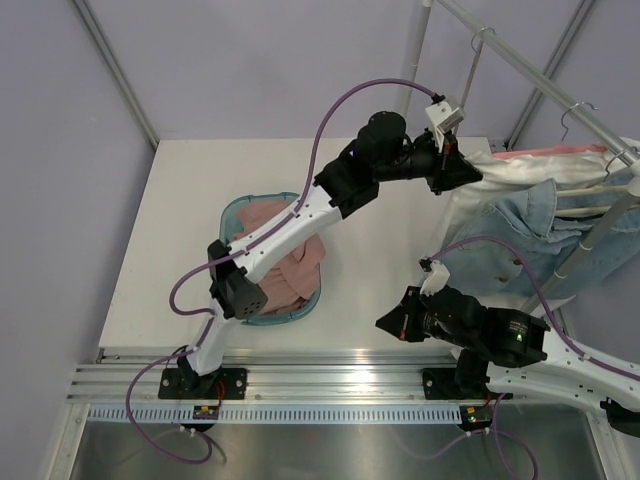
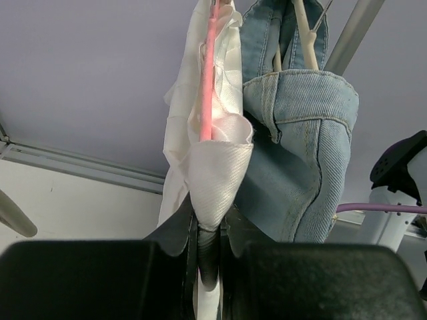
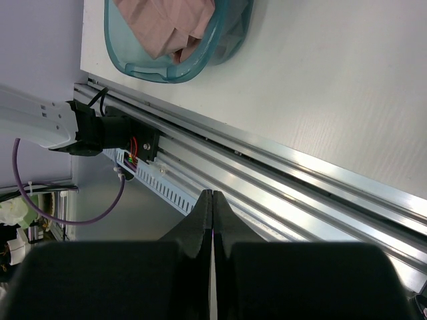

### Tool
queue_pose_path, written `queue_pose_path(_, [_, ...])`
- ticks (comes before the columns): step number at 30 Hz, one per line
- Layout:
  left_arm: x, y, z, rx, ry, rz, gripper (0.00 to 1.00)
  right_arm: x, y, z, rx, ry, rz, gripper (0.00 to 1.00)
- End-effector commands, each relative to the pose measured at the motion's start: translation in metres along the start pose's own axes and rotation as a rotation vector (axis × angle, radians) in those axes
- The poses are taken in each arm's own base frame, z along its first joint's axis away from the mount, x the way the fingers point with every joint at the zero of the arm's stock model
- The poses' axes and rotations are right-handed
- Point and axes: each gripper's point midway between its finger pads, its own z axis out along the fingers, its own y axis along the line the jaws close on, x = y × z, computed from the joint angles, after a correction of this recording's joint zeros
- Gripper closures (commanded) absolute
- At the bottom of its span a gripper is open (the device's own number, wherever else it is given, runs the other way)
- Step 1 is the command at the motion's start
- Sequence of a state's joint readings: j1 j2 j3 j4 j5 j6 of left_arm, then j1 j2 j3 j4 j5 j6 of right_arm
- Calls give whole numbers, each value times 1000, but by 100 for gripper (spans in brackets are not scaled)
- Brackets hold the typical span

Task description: Remove the skirt from the hanger

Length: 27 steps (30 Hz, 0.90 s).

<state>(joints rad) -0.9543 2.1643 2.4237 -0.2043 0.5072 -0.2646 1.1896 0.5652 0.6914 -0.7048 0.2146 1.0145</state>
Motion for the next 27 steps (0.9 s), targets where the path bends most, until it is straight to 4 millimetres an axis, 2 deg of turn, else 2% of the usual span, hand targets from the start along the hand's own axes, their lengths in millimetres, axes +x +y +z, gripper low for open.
queue_pose_path(1, [-63,-25,-13,92,-165,49,100,-6,12,-7,-35,-9,16,100])
queue_pose_path(2, [-72,-26,-19,94,-181,53,100,-7,13,-6,-36,-13,16,100])
queue_pose_path(6, [-80,-22,-27,70,-209,41,100,-6,13,-5,-34,-8,11,100])
queue_pose_path(8, [-95,-23,-34,66,-250,63,100,-7,15,-5,-37,-8,14,100])
queue_pose_path(12, [-110,-28,-42,93,-285,54,100,-6,15,-5,-35,-5,10,100])
queue_pose_path(23, [-128,-33,-65,100,-305,80,100,-6,18,-1,-30,1,8,100])
queue_pose_path(24, [-116,-27,-64,92,-284,63,100,-7,20,0,-35,-2,9,100])
queue_pose_path(27, [-121,-32,-74,89,-297,82,100,-6,20,2,-35,4,8,100])
